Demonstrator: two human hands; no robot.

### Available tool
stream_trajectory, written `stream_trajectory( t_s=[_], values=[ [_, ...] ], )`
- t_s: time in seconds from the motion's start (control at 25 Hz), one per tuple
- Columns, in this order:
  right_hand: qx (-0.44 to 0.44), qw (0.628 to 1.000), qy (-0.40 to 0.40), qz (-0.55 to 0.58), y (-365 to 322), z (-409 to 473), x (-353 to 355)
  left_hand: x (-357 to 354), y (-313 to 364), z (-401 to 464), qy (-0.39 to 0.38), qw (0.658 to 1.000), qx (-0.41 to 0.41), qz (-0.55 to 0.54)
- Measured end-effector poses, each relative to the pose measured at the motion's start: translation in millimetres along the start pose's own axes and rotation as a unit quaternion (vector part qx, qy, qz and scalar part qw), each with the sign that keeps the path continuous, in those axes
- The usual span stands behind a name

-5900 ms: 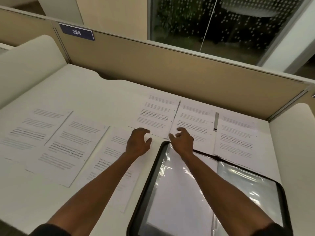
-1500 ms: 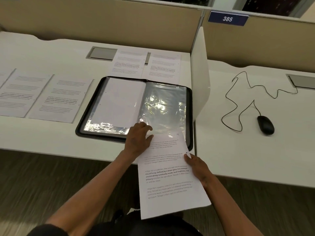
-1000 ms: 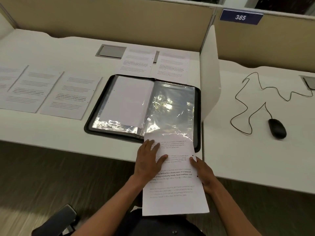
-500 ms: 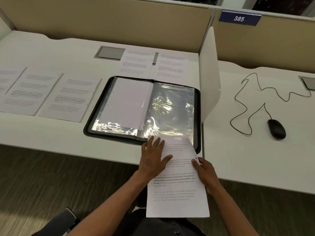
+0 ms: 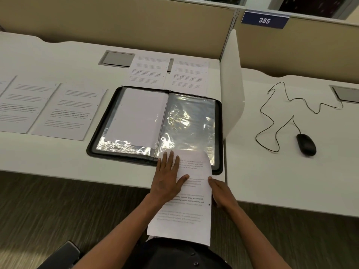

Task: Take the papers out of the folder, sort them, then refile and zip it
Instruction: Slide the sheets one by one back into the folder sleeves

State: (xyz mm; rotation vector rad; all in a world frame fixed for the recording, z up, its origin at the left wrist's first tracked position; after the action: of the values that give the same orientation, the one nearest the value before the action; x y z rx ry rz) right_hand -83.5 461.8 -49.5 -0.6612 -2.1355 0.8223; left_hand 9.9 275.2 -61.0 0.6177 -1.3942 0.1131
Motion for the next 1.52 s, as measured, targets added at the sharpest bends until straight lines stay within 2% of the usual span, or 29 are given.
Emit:
stream_trajectory(
  t_s=[0.16, 0.24, 0.32, 0.36, 0.44, 0.48, 0.56, 0.6, 0.68, 0.8, 0.92, 1.16, 1.52],
  values=[
    [0.017, 0.998, -0.041, -0.043, -17, -1, -8, -5, 7, 0, -0.002, 1.000, -0.025, -0.013],
    [0.019, 0.998, -0.035, -0.050, -21, 2, -9, -7, 7, 3, 0.000, 1.000, -0.025, -0.009],
    [0.043, 0.996, 0.035, -0.069, -21, 6, -4, -8, 6, 7, -0.005, 1.000, -0.021, -0.001],
    [0.074, 0.987, 0.105, -0.091, -21, 6, 3, -8, 5, 9, -0.007, 1.000, -0.021, 0.000],
    [0.195, 0.936, 0.255, -0.145, -27, -6, 14, -8, 6, 11, -0.008, 1.000, -0.026, 0.006],
    [0.271, 0.905, 0.282, -0.165, -31, -14, 10, -8, 6, 12, -0.006, 0.999, -0.030, 0.009],
    [0.409, 0.858, 0.222, -0.219, -35, -23, -16, -8, 7, 14, 0.005, 0.999, -0.040, 0.006],
    [0.442, 0.842, 0.169, -0.259, -33, -24, -32, -7, 7, 16, 0.013, 0.999, -0.045, -0.002],
    [0.441, 0.828, 0.095, -0.334, -24, -16, -53, -5, 8, 18, 0.031, 0.997, -0.059, -0.025],
    [0.425, 0.812, 0.062, -0.395, -12, -1, -60, 4, 7, 11, 0.085, 0.990, -0.075, -0.080],
    [0.412, 0.814, 0.061, -0.406, -17, 8, -59, 9, 1, -4, 0.126, 0.986, -0.071, -0.086],
    [0.384, 0.840, 0.086, -0.374, -36, 19, -61, 5, -13, -19, 0.106, 0.990, -0.072, -0.051],
    [0.380, 0.837, 0.089, -0.383, -46, 35, -62, 11, -12, -13, 0.110, 0.989, -0.093, -0.035]
  ],
)
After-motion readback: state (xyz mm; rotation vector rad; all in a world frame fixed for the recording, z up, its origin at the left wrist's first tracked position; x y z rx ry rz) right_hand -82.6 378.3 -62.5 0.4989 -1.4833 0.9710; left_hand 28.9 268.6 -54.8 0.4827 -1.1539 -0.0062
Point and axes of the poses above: each hand's wrist, its own z-axis towards the middle knuckle, its own x-axis out of the back of the hand, y = z × x, the point moved 6 cm from there along z, towards the middle knuckle, and after that the axes turned 11 degrees about y, right-handed, at the moved point
